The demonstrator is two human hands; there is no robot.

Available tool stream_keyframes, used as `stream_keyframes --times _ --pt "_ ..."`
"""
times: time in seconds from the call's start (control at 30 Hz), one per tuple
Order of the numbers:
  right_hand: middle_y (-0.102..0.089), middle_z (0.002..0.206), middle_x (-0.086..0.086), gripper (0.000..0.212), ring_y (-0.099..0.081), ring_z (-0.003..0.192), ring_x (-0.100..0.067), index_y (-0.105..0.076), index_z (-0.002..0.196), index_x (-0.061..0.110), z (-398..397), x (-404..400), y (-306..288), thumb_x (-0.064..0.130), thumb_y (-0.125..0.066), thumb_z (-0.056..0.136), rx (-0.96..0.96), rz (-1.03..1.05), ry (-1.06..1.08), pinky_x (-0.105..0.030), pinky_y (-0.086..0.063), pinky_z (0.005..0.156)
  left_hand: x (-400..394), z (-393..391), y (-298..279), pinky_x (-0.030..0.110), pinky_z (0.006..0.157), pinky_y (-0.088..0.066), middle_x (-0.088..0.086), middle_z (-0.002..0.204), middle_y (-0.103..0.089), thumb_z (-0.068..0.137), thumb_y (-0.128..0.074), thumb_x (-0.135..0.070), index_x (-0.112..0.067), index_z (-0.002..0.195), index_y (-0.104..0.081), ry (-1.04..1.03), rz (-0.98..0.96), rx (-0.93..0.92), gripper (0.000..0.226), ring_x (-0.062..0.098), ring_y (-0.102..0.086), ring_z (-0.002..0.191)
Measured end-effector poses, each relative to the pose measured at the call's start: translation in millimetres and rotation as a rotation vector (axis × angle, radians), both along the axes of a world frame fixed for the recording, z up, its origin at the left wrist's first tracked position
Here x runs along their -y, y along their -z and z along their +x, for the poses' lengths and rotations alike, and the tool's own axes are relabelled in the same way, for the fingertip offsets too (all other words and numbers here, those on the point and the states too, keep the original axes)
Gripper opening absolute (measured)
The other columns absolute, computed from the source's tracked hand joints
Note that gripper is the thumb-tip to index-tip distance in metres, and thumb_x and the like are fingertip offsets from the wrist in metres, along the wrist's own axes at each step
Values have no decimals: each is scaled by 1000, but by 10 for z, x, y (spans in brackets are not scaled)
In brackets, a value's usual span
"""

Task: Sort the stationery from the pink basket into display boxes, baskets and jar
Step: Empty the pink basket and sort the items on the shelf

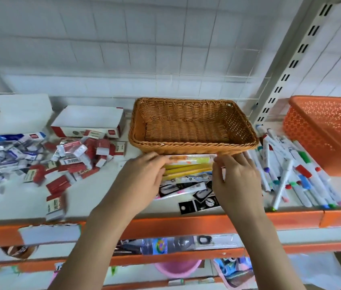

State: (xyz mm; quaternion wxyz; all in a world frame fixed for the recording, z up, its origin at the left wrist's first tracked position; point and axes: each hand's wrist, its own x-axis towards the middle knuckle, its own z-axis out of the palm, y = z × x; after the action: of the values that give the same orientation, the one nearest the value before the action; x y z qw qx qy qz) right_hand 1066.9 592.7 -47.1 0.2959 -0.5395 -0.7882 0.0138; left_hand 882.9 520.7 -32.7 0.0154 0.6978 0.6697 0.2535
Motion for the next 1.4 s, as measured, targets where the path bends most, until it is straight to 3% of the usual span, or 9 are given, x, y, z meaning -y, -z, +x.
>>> stream_keyframes --times 0.13,0.27,0.37,0.5,0.83,1.0,1.17,1.27,1.4 --pt "-65 81 -9 25 -60 74 -34 -67 86 8 -535 255 -15 20 -46 85 -75 -11 -177 -39 -49 64 498 -530 -90 25 76 -51 -6 111 -65 93 -51 -19 -20 115 -63 -119 -14 92 25 8 -61 88" --pt "-64 74 -10 25 -59 67 -37 -64 78 7 -1373 601 6 20 -45 84 -115 -11 -286 -37 -46 57 1085 -1425 -209 4 65 -38 -12 97 -66 90 -56 -18 -21 107 -67 -248 39 126 20 -6 -55 70" --pt "-63 70 -11 22 -58 62 -36 -65 78 7 -2136 959 -34 19 -48 86 -141 50 -309 -33 -44 52 1586 -2319 -204 16 58 -37 0 89 -71 89 -60 -11 -15 100 -69 -376 102 94 15 11 -57 64" --pt "-62 67 -11 15 -56 61 -33 -63 77 9 -3115 1537 -74 14 -54 87 -155 8 -293 -31 -35 50 2302 -3445 -123 20 53 -38 5 82 -71 89 -59 -10 -11 97 -69 -478 48 77 13 18 -54 58" --pt "-63 77 -4 17 -61 69 -28 -65 88 15 -4563 2305 -42 22 -49 87 -99 -128 -522 -38 -50 59 3136 -4889 -2 34 64 -45 9 76 -70 83 -62 1 -7 87 -70 -598 136 100 11 29 -64 63" --pt "-63 77 2 20 -63 74 -22 -62 109 13 -4899 2283 -43 18 -57 90 -139 -131 -531 -31 -46 62 3145 -5166 -115 32 63 -46 6 75 -70 80 -49 -17 -9 83 -70 -594 233 79 22 27 -62 62" --pt "-67 79 -1 8 -61 69 -20 -66 89 14 -5390 2367 -34 10 -59 88 -162 -135 -584 -33 -45 63 3193 -5504 -258 22 58 -34 5 73 -67 83 -62 4 -6 82 -69 -578 317 48 13 18 -54 58" --pt "-66 77 -3 10 -59 66 -22 -66 86 14 -5760 2482 -68 10 -57 87 -163 -157 -619 -33 -44 61 3322 -5813 -300 17 51 -26 5 71 -67 81 -57 -1 -5 79 -69 -589 382 23 13 14 -49 55" --pt "-58 68 0 9 -51 57 -20 -66 85 14 -6399 2680 -128 11 -57 86 -138 -80 -606 -29 -37 53 3574 -6456 -303 19 56 -37 9 74 -69 78 -51 -9 -3 81 -70 -601 366 47 20 18 -53 56"
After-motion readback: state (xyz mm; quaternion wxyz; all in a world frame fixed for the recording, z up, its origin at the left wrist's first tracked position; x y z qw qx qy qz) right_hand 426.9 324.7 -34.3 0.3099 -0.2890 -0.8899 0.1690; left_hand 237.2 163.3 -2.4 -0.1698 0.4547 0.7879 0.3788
